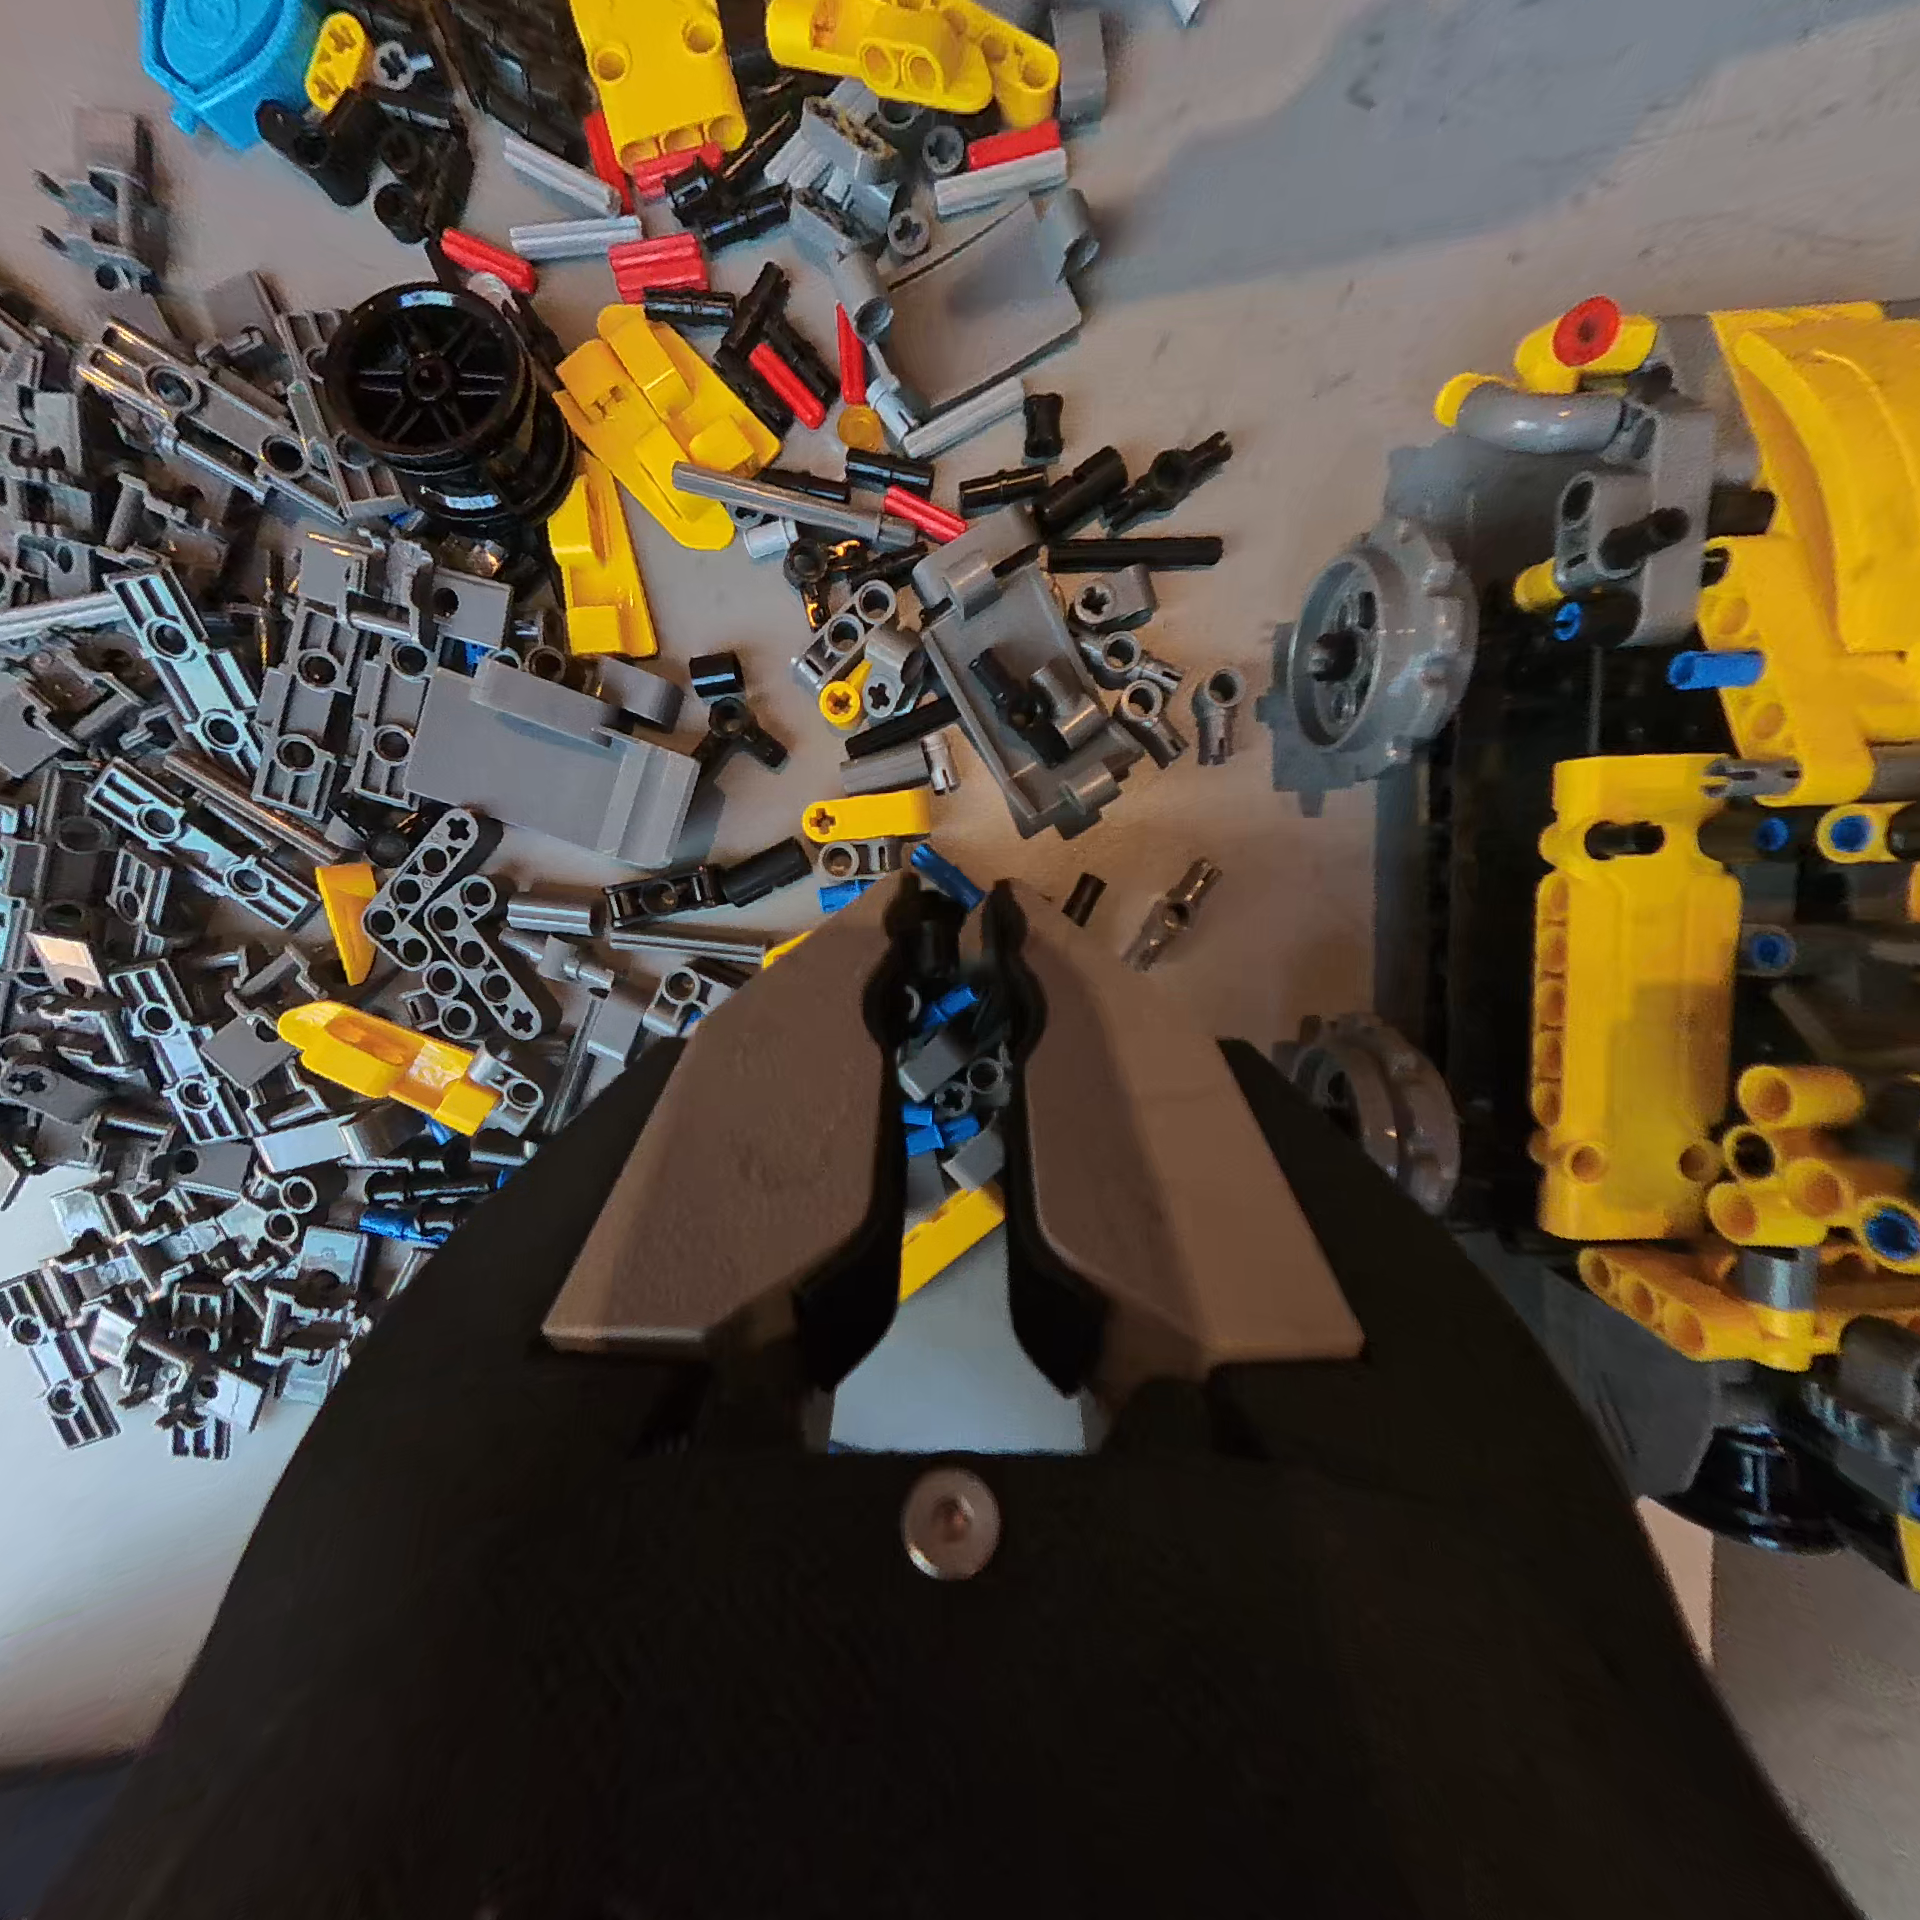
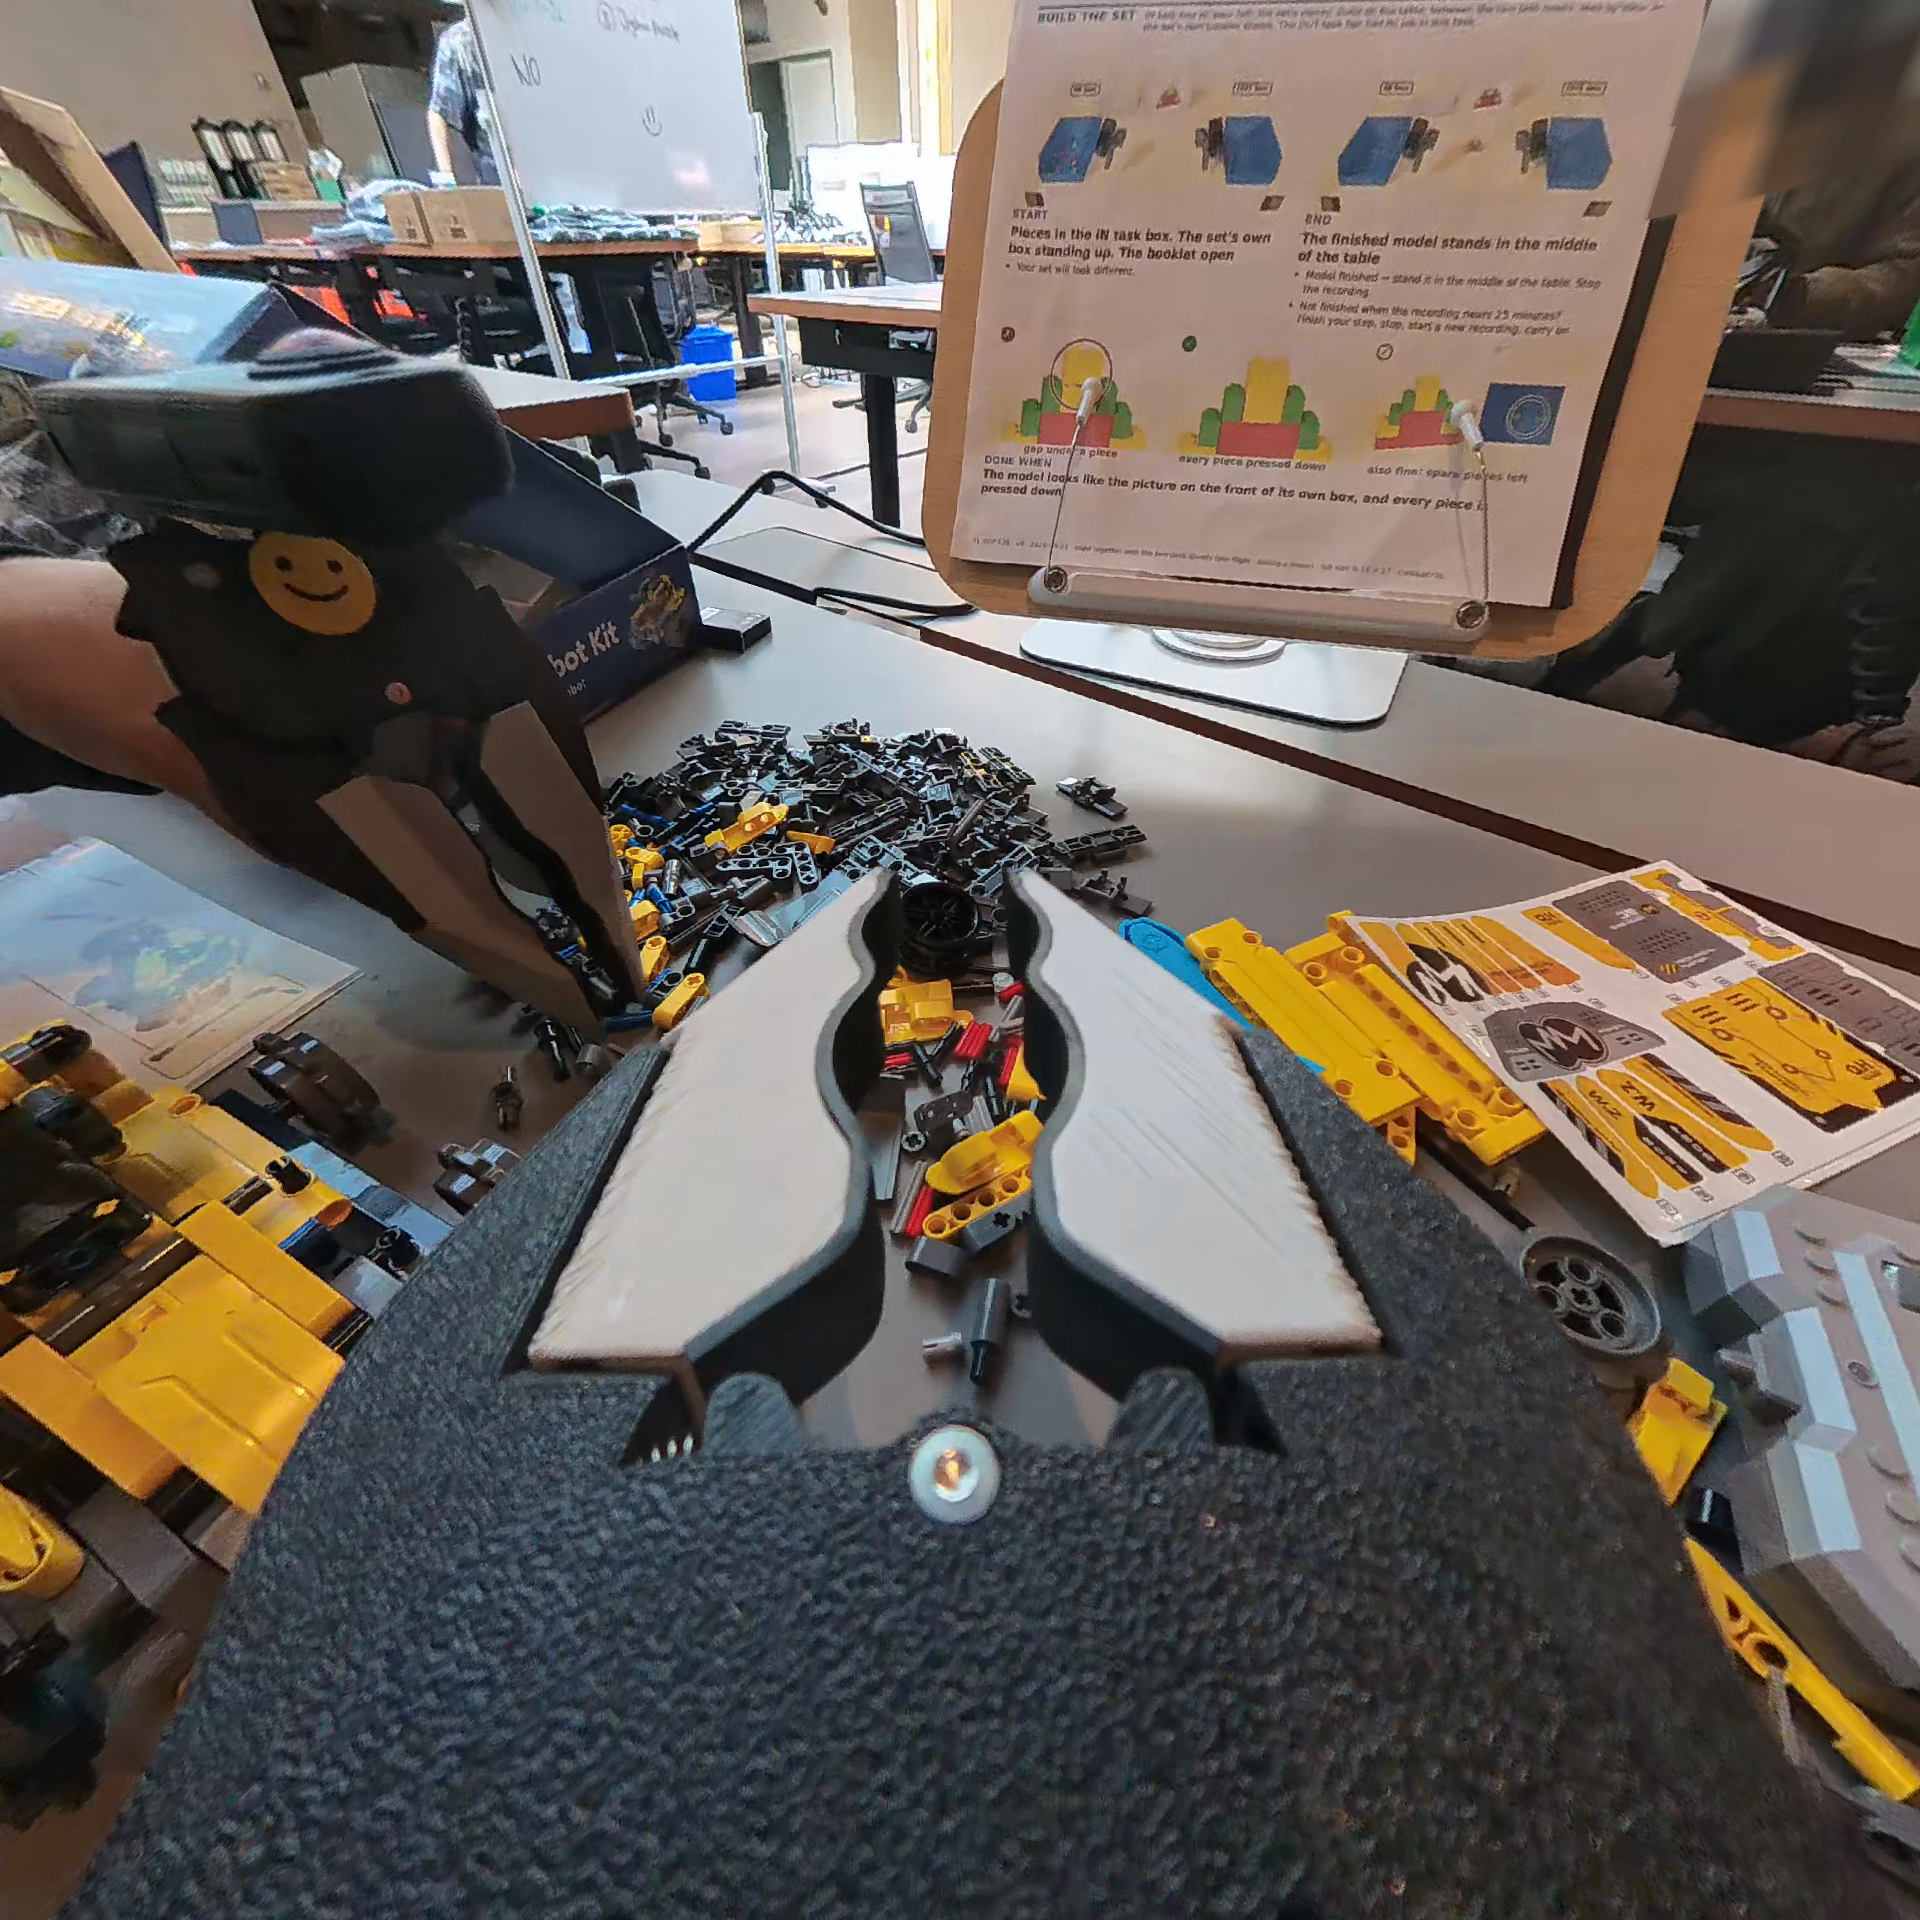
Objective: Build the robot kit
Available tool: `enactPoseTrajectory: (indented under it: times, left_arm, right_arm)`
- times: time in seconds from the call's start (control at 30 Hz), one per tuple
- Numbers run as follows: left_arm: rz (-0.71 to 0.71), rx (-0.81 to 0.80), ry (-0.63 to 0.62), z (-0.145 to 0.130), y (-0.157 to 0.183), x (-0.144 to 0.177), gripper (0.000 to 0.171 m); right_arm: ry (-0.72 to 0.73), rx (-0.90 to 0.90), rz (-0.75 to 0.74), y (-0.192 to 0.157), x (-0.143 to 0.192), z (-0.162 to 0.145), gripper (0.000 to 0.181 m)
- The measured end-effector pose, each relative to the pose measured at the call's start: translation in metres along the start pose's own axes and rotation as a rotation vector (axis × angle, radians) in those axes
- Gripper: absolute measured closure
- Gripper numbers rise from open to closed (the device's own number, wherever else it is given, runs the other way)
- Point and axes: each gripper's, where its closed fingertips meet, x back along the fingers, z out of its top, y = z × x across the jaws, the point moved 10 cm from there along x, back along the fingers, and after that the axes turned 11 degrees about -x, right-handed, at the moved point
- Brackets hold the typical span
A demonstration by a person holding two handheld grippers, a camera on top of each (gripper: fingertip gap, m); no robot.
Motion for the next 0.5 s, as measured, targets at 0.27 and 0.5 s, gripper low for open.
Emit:
enactPoseTrajectory:
  times: [0.27,0.5]
  left_arm:
    - [0.017,0.061,0.0,-0.0008,-0.0014,-0.0048,0.166]
    - [0.023,-0.008,0.036,0.0031,0.0046,-0.0011,0.15]
  right_arm:
    - [0.0,-0.028,0.001,0.0039,0.0005,-0.0006,0.162]
    - [-0.002,-0.044,0.009,0.0048,0.0009,-0.0005,0.162]
